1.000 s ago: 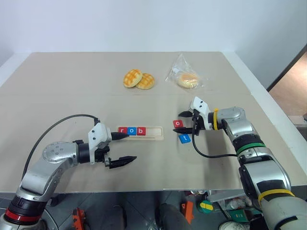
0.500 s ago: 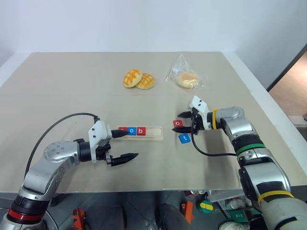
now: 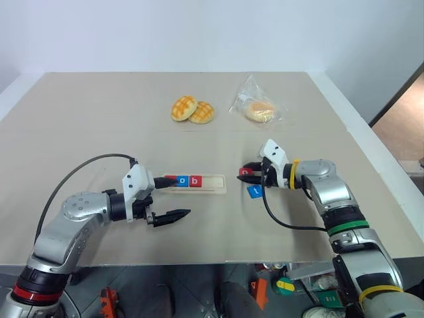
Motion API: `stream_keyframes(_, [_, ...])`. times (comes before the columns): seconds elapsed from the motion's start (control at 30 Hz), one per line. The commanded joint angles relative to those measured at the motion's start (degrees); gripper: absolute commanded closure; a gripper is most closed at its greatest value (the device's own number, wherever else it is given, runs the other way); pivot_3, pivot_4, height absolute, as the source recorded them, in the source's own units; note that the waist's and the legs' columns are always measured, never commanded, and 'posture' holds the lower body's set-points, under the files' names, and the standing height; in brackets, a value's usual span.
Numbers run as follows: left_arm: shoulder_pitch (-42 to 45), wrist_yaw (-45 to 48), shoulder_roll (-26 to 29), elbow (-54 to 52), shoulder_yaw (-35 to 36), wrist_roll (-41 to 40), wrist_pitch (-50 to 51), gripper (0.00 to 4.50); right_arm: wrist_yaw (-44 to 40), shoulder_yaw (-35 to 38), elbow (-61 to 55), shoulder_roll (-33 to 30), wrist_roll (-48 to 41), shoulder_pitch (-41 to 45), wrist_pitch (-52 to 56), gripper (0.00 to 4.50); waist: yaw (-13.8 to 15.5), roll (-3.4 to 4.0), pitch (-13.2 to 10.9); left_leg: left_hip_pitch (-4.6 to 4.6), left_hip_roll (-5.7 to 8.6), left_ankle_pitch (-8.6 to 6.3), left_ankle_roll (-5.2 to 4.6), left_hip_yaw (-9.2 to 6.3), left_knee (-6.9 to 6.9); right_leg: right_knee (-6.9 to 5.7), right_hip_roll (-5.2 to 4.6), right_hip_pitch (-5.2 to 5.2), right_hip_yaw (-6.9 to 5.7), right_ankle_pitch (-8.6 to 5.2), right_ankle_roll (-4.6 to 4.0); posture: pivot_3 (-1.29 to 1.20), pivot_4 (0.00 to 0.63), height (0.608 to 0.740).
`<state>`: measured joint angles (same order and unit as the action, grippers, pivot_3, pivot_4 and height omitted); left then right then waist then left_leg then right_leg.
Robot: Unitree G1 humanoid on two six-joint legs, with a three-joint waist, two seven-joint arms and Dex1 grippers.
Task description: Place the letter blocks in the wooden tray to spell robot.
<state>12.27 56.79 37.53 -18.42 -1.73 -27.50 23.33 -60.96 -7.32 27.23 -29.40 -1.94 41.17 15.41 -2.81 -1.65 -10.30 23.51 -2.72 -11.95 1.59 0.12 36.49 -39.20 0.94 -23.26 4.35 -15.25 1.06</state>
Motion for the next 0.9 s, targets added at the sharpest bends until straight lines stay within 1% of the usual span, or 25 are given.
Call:
stream_keyframes(0.03, [0.9, 0.4, 0.1, 0.0, 0.5, 0.2, -1.4, 0.00, 1.8, 1.3, -4.8, -0.6, -1.1, -0.5, 2.4, 2.89, 0.0, 0.00, 0.0, 0.00, 0.00, 0.00, 0.00, 0.01, 0.00, 0.00, 0.00, 0.00, 0.01, 0.00, 0.00, 0.00, 0.150, 0.740])
stream_keyframes(0.23, [0.9, -0.1, -0.2, 1.0, 0.6, 1.0, -2.6, 0.00, 3.8, 1.5, -11.9, 0.9, -3.5, 1.5, 7.9, 2.89, 0.0, 0.00, 0.0, 0.03, -0.01, 0.00, 0.00, 0.00, -0.01, 0.00, 0.01, -0.04, 0.00, 0.00, 0.00, 0.00, 0.150, 0.740])
stream_keyframes(0.33, [0.9, -0.3, -0.3, 1.5, 1.0, 1.4, -3.1, 0.00, 4.4, -0.3, -17.0, 2.4, -4.1, 2.0, 11.9, 2.89, 0.0, 0.00, 0.0, 0.05, -0.01, 0.00, 0.00, -0.02, -0.01, 0.00, 0.01, -0.05, -0.01, 0.00, 0.00, 0.00, 0.150, 0.740])
stream_keyframes(0.5, [0.2, -0.6, -0.3, 1.9, 2.3, 1.0, -4.0, 0.00, 5.3, -4.6, -25.7, 5.5, -5.0, 0.3, 19.1, 2.89, 0.0, 0.00, 0.0, 0.07, -0.02, 0.00, 0.00, -0.02, -0.02, 0.00, 0.01, -0.08, -0.02, 0.00, 0.00, 0.00, 0.150, 0.740])
stream_keyframes(0.67, [-0.5, -0.7, -0.3, 1.7, 2.7, 0.7, -4.2, 0.00, 6.3, -7.1, -25.5, 6.4, -4.3, -0.5, 19.3, 2.89, 0.1, 0.00, 0.0, 0.16, 0.03, 0.00, 0.00, -0.05, 0.02, 0.00, -0.06, -0.09, -0.07, -0.01, 0.02, 0.00, 0.150, 0.740])
stream_keyframes(0.9, [-0.7, -1.1, -0.5, 1.4, 3.2, 0.7, -4.3, 0.00, 7.4, -8.4, -20.5, 6.7, -3.0, 0.7, 16.7, 2.89, 0.1, 0.00, 0.0, 0.18, 0.06, 0.00, 0.00, -0.08, 0.06, 0.00, -0.09, -0.09, -0.10, -0.01, 0.04, 0.00, 0.150, 0.740])
